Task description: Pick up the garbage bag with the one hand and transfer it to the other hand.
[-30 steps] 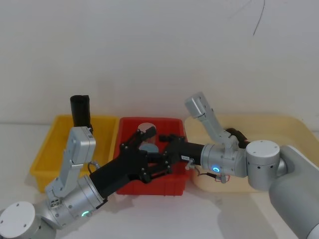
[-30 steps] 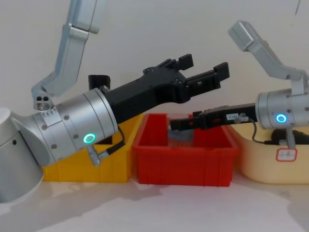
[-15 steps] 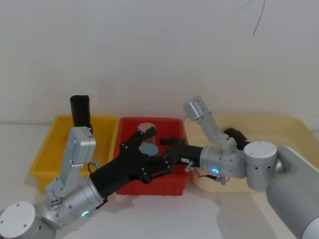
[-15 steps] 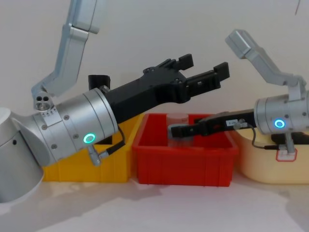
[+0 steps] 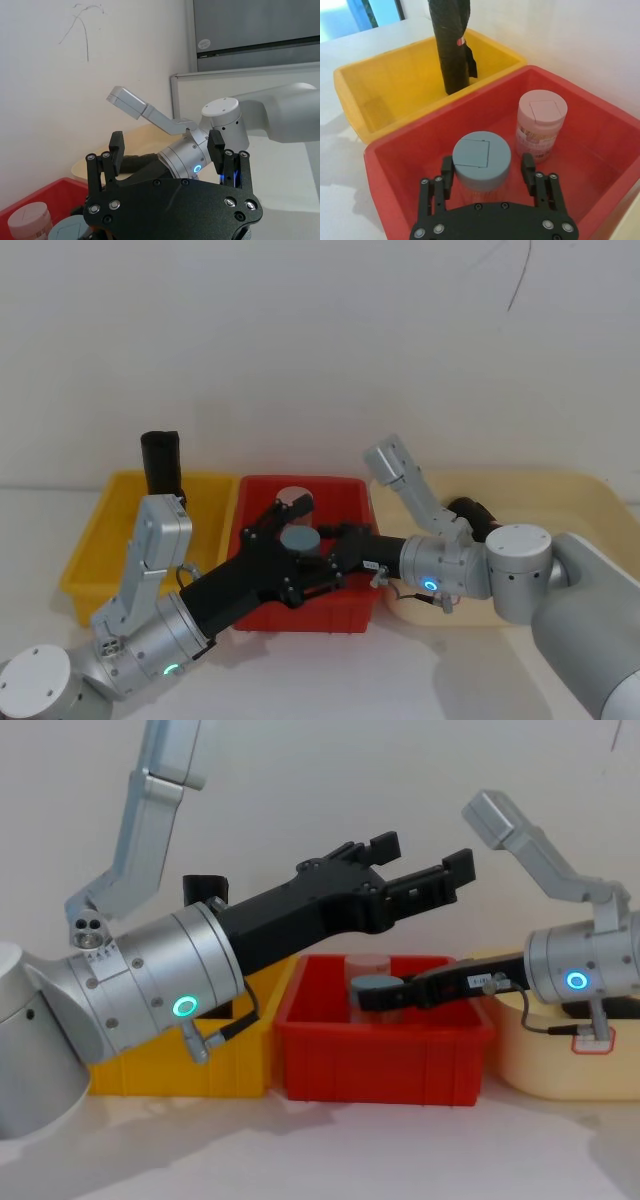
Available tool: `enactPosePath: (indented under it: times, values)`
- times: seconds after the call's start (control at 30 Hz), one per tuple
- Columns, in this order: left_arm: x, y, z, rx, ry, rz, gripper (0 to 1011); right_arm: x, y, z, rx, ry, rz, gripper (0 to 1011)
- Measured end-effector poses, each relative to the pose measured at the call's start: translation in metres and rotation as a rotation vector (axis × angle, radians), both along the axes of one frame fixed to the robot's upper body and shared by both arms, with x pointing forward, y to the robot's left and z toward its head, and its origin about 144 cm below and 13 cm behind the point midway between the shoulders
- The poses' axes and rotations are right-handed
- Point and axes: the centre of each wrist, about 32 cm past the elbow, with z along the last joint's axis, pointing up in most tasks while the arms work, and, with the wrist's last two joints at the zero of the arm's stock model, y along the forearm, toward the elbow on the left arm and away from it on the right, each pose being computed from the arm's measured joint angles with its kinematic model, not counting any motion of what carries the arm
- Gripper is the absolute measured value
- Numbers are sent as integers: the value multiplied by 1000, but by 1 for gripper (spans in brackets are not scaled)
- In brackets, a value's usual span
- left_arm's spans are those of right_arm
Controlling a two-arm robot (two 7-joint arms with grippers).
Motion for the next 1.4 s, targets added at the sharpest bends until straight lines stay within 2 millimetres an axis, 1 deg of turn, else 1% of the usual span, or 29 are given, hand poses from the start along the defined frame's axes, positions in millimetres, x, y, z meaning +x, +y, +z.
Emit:
enactPosePath:
  times: [0.23, 0.6, 1.0, 1.1, 1.4]
  values:
    - [0, 0, 0, 0, 0, 0, 1000, 0, 1, 1, 3, 9, -8, 651]
    - [0, 0, 0, 0, 0, 0, 1000, -3, 0, 7, 31, -4, -11, 651]
    - [0, 0, 0, 0, 0, 0, 1000, -10, -9, 28, 67, -81, -44, 651]
    - [0, 0, 0, 0, 0, 0, 1000, -14, -17, 36, 72, -115, -69, 651]
    - [0, 0, 0, 0, 0, 0, 1000, -24, -42, 49, 62, -180, -155, 651]
